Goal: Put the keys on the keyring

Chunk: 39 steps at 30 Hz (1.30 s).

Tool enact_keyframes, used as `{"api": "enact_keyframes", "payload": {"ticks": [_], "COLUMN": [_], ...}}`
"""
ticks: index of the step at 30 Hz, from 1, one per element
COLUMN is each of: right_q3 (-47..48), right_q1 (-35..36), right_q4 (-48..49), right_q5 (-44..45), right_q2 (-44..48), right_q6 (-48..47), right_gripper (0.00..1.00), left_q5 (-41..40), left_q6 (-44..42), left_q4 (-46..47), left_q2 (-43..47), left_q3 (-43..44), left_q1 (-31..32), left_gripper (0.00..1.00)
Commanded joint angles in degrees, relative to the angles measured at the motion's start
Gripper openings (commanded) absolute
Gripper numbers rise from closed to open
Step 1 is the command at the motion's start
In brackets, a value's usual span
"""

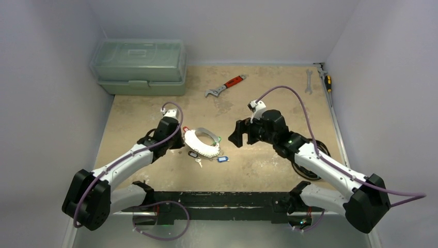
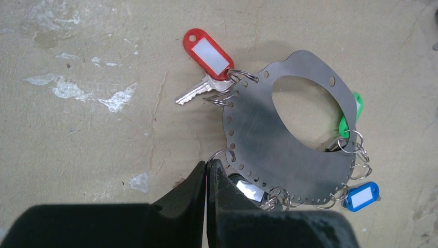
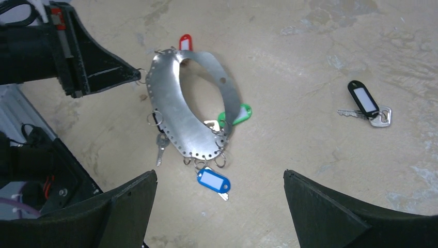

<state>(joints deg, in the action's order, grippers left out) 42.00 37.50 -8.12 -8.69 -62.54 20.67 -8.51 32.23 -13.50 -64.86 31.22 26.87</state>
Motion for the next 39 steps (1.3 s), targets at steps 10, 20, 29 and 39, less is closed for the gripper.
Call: {"api": "enact_keyframes", "payload": {"ticks": [10, 20, 29, 39], "right_q3": [-3.18, -5.57, -13.67, -15.74], "right_q1": [0.22, 0.22, 0.23, 0.38], "right_q4": [9.49, 15.70, 31.63, 41.08], "right_q5": [-12.55, -16.80, -20.14, -23.48], "right_q2": [8.59, 14.01, 21.82, 22.55], "right_q6": [-3.07, -3.20, -1.14, 0.86], "right_gripper": [0.95, 0.94, 0.91, 0.84], "left_q5": [-0.54, 3.57, 9.65, 12.66], "left_q6": [-3.73, -11.21, -19.09, -26.04], "left_q4": [-7.75, -11.59, -14.14, -16.89], "left_q2": [2.00, 3.20, 4.29, 4.42], "left_q3": [12.41, 18.08, 21.89, 28.44], "left_q1": [2.66, 3.12, 4.29, 5.25], "left_gripper": [0.00, 0.00, 0.00, 0.00]}}
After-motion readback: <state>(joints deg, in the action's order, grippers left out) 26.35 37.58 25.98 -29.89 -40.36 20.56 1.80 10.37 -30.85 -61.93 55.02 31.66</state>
